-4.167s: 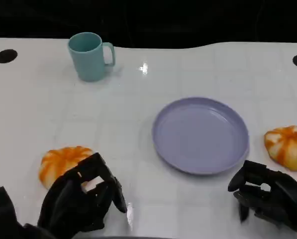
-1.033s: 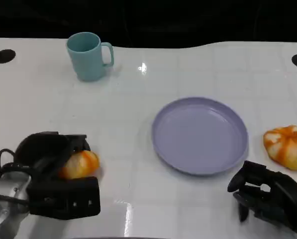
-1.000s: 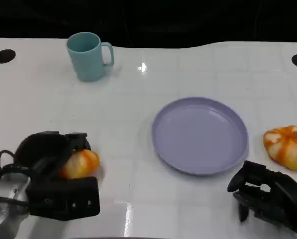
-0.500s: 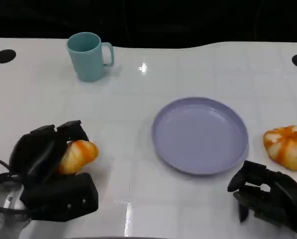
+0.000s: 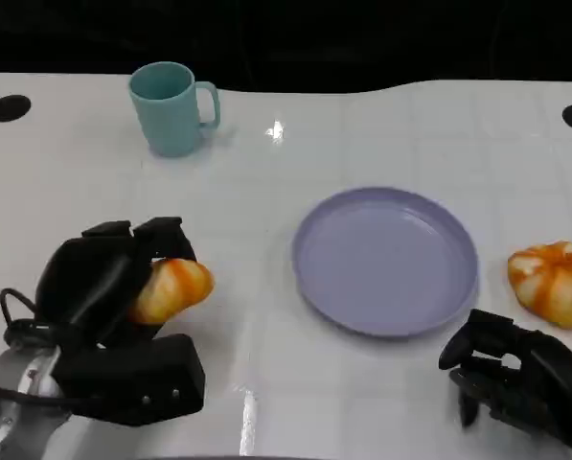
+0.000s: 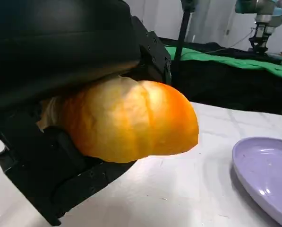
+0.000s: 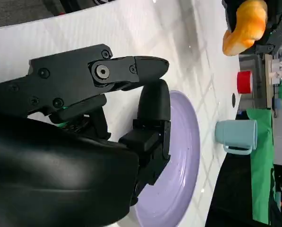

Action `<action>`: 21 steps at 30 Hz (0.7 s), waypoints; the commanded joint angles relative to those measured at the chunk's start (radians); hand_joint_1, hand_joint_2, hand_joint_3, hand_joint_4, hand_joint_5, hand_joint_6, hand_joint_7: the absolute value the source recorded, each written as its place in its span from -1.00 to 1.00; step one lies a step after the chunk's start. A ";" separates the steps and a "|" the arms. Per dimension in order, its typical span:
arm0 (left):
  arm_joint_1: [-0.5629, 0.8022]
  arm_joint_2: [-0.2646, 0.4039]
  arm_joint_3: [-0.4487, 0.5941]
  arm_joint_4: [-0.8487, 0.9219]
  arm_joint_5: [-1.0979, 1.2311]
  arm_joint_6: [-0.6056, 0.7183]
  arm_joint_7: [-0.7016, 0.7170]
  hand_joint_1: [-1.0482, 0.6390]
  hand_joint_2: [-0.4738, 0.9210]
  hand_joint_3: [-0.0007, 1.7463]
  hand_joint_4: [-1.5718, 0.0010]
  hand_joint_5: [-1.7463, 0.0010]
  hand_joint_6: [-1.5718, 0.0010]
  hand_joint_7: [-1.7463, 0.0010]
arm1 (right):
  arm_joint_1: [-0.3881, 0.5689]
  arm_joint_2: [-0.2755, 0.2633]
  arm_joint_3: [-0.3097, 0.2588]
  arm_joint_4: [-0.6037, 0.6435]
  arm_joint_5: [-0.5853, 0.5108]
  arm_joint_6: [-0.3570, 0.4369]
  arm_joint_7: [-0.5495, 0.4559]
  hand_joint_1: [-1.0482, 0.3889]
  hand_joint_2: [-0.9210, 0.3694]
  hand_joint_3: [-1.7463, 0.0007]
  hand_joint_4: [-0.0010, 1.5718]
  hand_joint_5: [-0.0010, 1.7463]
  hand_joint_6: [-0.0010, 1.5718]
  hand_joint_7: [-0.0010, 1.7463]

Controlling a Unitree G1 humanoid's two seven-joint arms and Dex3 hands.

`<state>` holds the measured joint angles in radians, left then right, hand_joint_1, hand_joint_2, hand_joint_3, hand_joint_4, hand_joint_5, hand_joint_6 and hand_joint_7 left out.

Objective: Grasp the bread from the table and place it into the plate.

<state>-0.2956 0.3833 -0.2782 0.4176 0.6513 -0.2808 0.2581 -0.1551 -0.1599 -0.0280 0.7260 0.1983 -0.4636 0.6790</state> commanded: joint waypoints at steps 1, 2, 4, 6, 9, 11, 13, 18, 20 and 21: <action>-0.056 -0.004 -0.014 -0.004 0.029 -0.007 0.018 0.11 0.13 0.89 -0.01 -1.00 0.25 -1.00 | 0.023 -0.008 0.001 0.018 -0.014 0.025 -0.005 -0.26 -1.00 0.69 -0.15 1.00 -0.17 0.61; -0.067 -0.008 -0.019 0.002 0.031 -0.015 0.021 0.10 0.14 0.89 -0.03 -1.00 0.24 -1.00 | 0.022 -0.008 0.002 0.021 -0.016 0.019 -0.005 -0.27 -1.00 0.69 -0.15 1.00 -0.17 0.61; -0.088 -0.017 -0.027 0.014 0.034 -0.027 0.023 0.09 0.16 0.89 -0.04 -1.00 0.23 -1.00 | 0.021 -0.008 0.003 0.022 -0.017 0.016 -0.006 -0.26 -1.00 0.68 -0.15 1.00 -0.17 0.61; -0.111 -0.030 -0.036 0.026 0.039 -0.035 0.025 0.04 0.16 0.85 -0.02 -1.00 0.24 -1.00 | 0.022 -0.008 0.003 0.018 -0.015 0.023 -0.006 -0.26 -1.00 0.68 -0.15 1.00 -0.17 0.61; -0.157 -0.052 -0.053 0.063 0.048 -0.052 0.036 0.01 0.14 0.77 -0.02 -1.00 0.25 -1.00 | 0.025 -0.007 0.006 0.011 -0.018 0.027 -0.010 -0.24 -1.00 0.69 -0.15 1.00 -0.17 0.60; -0.186 -0.066 -0.062 0.097 0.046 -0.071 0.046 0.00 0.19 0.68 -0.05 -1.00 0.21 -0.98 | 0.029 -0.009 0.011 -0.001 -0.026 0.039 -0.022 -0.24 -1.00 0.69 -0.16 1.00 -0.17 0.60; -0.215 -0.082 -0.075 0.129 0.053 -0.079 0.059 0.00 0.23 0.61 -0.07 -1.00 0.19 -0.98 | 0.032 -0.007 0.011 -0.005 -0.022 0.044 -0.022 -0.24 -1.00 0.69 -0.16 1.00 -0.17 0.60; -0.263 -0.112 -0.100 0.177 0.077 -0.081 0.093 0.05 0.25 0.48 -0.08 -1.00 0.19 -1.00 | 0.035 -0.006 0.012 -0.007 -0.019 0.036 -0.016 -0.25 -1.00 0.69 -0.17 1.00 -0.17 0.60; -0.279 -0.124 -0.106 0.190 0.080 -0.082 0.096 0.06 0.25 0.45 -0.08 -1.00 0.19 -1.00 | 0.037 -0.007 0.012 -0.011 -0.019 0.039 -0.016 -0.25 -1.00 0.69 -0.17 1.00 -0.17 0.60; -0.296 -0.137 -0.114 0.200 0.083 -0.080 0.091 0.06 0.25 0.43 -0.07 -1.00 0.21 -1.00 | 0.039 -0.008 0.013 -0.017 -0.020 0.044 -0.018 -0.25 -1.00 0.69 -0.17 1.00 -0.17 0.60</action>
<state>-0.5409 0.2580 -0.3822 0.5931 0.7292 -0.3611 0.3345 -0.1475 -0.1593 -0.0213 0.7009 0.1941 -0.4483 0.6633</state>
